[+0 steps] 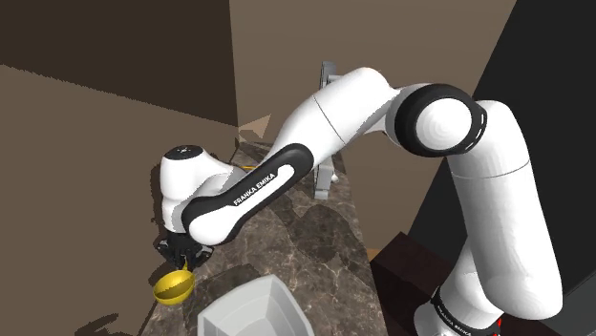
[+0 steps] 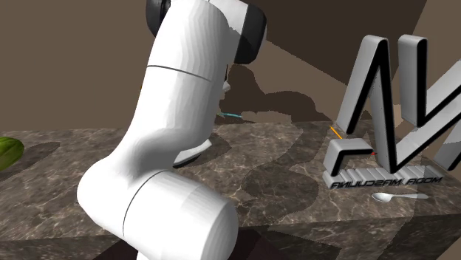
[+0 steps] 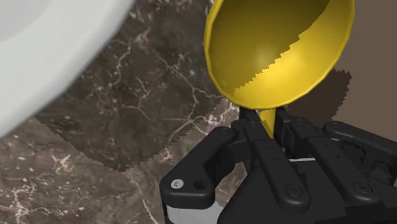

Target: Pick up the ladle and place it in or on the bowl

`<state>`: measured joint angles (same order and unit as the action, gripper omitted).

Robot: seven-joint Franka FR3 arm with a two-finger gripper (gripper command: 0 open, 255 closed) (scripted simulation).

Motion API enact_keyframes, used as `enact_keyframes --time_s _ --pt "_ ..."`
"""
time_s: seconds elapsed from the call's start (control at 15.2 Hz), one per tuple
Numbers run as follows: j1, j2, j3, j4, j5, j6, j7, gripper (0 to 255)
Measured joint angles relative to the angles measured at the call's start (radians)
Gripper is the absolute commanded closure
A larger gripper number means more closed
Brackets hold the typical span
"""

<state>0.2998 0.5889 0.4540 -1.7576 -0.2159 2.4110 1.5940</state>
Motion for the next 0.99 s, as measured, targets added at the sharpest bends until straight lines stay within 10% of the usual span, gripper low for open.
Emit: enact_keyframes --time_s 0.99 --pt "-0.036 -0.146 0.051 -0.025 0.066 -0.112 -0.016 255"
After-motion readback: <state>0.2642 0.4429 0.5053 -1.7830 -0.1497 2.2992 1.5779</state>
